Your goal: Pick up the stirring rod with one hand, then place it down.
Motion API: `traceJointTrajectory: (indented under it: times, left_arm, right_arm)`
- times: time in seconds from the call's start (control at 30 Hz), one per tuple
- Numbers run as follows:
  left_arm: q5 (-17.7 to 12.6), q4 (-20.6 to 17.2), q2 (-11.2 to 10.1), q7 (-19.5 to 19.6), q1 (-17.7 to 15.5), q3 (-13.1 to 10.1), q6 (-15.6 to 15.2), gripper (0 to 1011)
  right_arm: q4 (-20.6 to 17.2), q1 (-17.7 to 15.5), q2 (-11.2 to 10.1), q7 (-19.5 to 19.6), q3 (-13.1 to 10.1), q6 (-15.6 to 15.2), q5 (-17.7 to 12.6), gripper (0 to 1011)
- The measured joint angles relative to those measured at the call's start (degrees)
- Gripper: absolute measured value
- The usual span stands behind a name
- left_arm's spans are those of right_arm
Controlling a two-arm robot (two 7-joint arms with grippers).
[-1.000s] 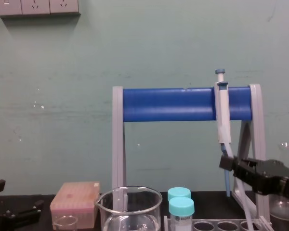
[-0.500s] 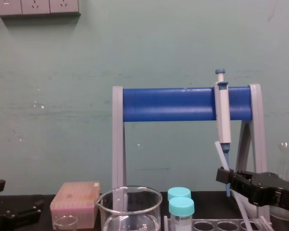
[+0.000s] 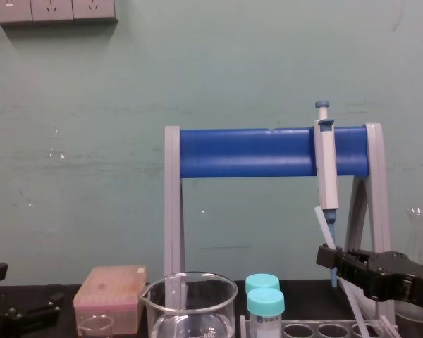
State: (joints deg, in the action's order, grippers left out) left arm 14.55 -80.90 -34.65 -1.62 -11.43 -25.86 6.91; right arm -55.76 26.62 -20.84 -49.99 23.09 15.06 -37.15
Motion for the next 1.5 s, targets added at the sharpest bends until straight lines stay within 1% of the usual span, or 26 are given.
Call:
traceJointTrajectory:
  times: [0.17, 0.2, 0.23, 0.33, 0.37, 0.43, 0.6, 0.67, 0.8, 0.87, 0.9, 0.93, 0.97, 1.07, 1.1, 1.13, 1.2, 1.5]
  left_arm:
    - [0.0, 0.0, 0.0, 0.0, 0.0, 0.0, 0.0, 1000]
    - [0.0, 0.0, 0.0, 0.0, 0.0, 0.0, 0.0, 1000]
    - [0.0, 0.0, 0.0, 0.0, 0.0, 0.0, 0.0, 1000]
    - [0.0, 0.0, 0.0, 0.0, 0.0, 0.0, 0.0, 1000]
    - [0.0, 0.0, 0.0, 0.0, 0.0, 0.0, 0.0, 1000]
    - [0.0, 0.0, 0.0, 0.0, 0.0, 0.0, 0.0, 1000]
    - [0.0, 0.0, 0.0, 0.0, 0.0, 0.0, 0.0, 1000]
    - [0.0, 0.0, 0.0, 0.0, 0.0, 0.0, 0.0, 1000]
    - [0.0, 0.0, 0.0, 0.0, 0.0, 0.0, 0.0, 1000]
    - [0.0, 0.0, 0.0, 0.0, 0.0, 0.0, 0.0, 1000]
    - [0.0, 0.0, 0.0, 0.0, 0.0, 0.0, 0.0, 1000]
    - [0.0, 0.0, 0.0, 0.0, 0.0, 0.0, 0.0, 1000]
    - [0.0, 0.0, 0.0, 0.0, 0.0, 0.0, 0.0, 1000]
    - [0.0, 0.0, 0.0, 0.0, 0.0, 0.0, 0.0, 1000]
    - [0.0, 0.0, 0.0, 0.0, 0.0, 0.0, 0.0, 1000]
    - [0.0, 0.0, 0.0, 0.0, 0.0, 0.0, 0.0, 1000]
    - [0.0, 0.0, 0.0, 0.0, 0.0, 0.0, 0.0, 1000]
    - [0.0, 0.0, 0.0, 0.0, 0.0, 0.0, 0.0, 1000]
  right_arm:
    - [0.0, 0.0, 0.0, 0.0, 0.0, 0.1, 0.0, 87]
    - [0.0, 0.0, 0.0, 0.0, 0.0, 0.1, 0.0, 104]
    - [0.0, 0.0, 0.0, 0.0, 0.0, 0.1, 0.0, 155]
    - [0.0, 0.0, 0.0, 0.0, 0.0, 0.1, 0.0, 210]
    - [0.0, 0.0, 0.0, 0.0, 0.0, 0.1, 0.0, 269]
    - [0.0, 0.0, 0.0, 0.0, 0.0, 0.1, 0.0, 309]
    - [0.0, 0.0, 0.0, 0.0, 0.0, 0.1, 0.0, 469]
    - [0.0, 0.0, 0.0, 0.0, 0.0, 0.1, 0.0, 551]
    - [0.0, -0.1, 0.0, 0.0, 0.0, 0.2, 0.0, 672]
    - [0.0, 0.0, 0.0, 0.0, 0.0, 0.2, 0.0, 712]
    - [0.0, -0.1, 0.0, 0.0, 0.0, 0.2, 0.0, 768]
    - [0.0, -0.1, 0.0, 0.0, 0.0, 0.2, 0.0, 783]
    - [0.0, -0.1, 0.0, 0.0, 0.0, 0.2, 0.0, 844]
    - [0.0, 0.0, 0.0, 0.0, 0.0, 0.2, 0.0, 898]
    - [0.0, -0.1, 0.0, 0.0, 0.0, 0.2, 0.0, 947]
    - [0.0, -0.1, 0.0, 0.0, 0.0, 0.2, 0.0, 953]
    - [0.0, 0.0, 0.0, 0.0, 0.0, 0.2, 0.0, 1000]
    - [0.0, 0.0, 0.0, -0.1, 0.0, 0.2, 0.0, 1003]
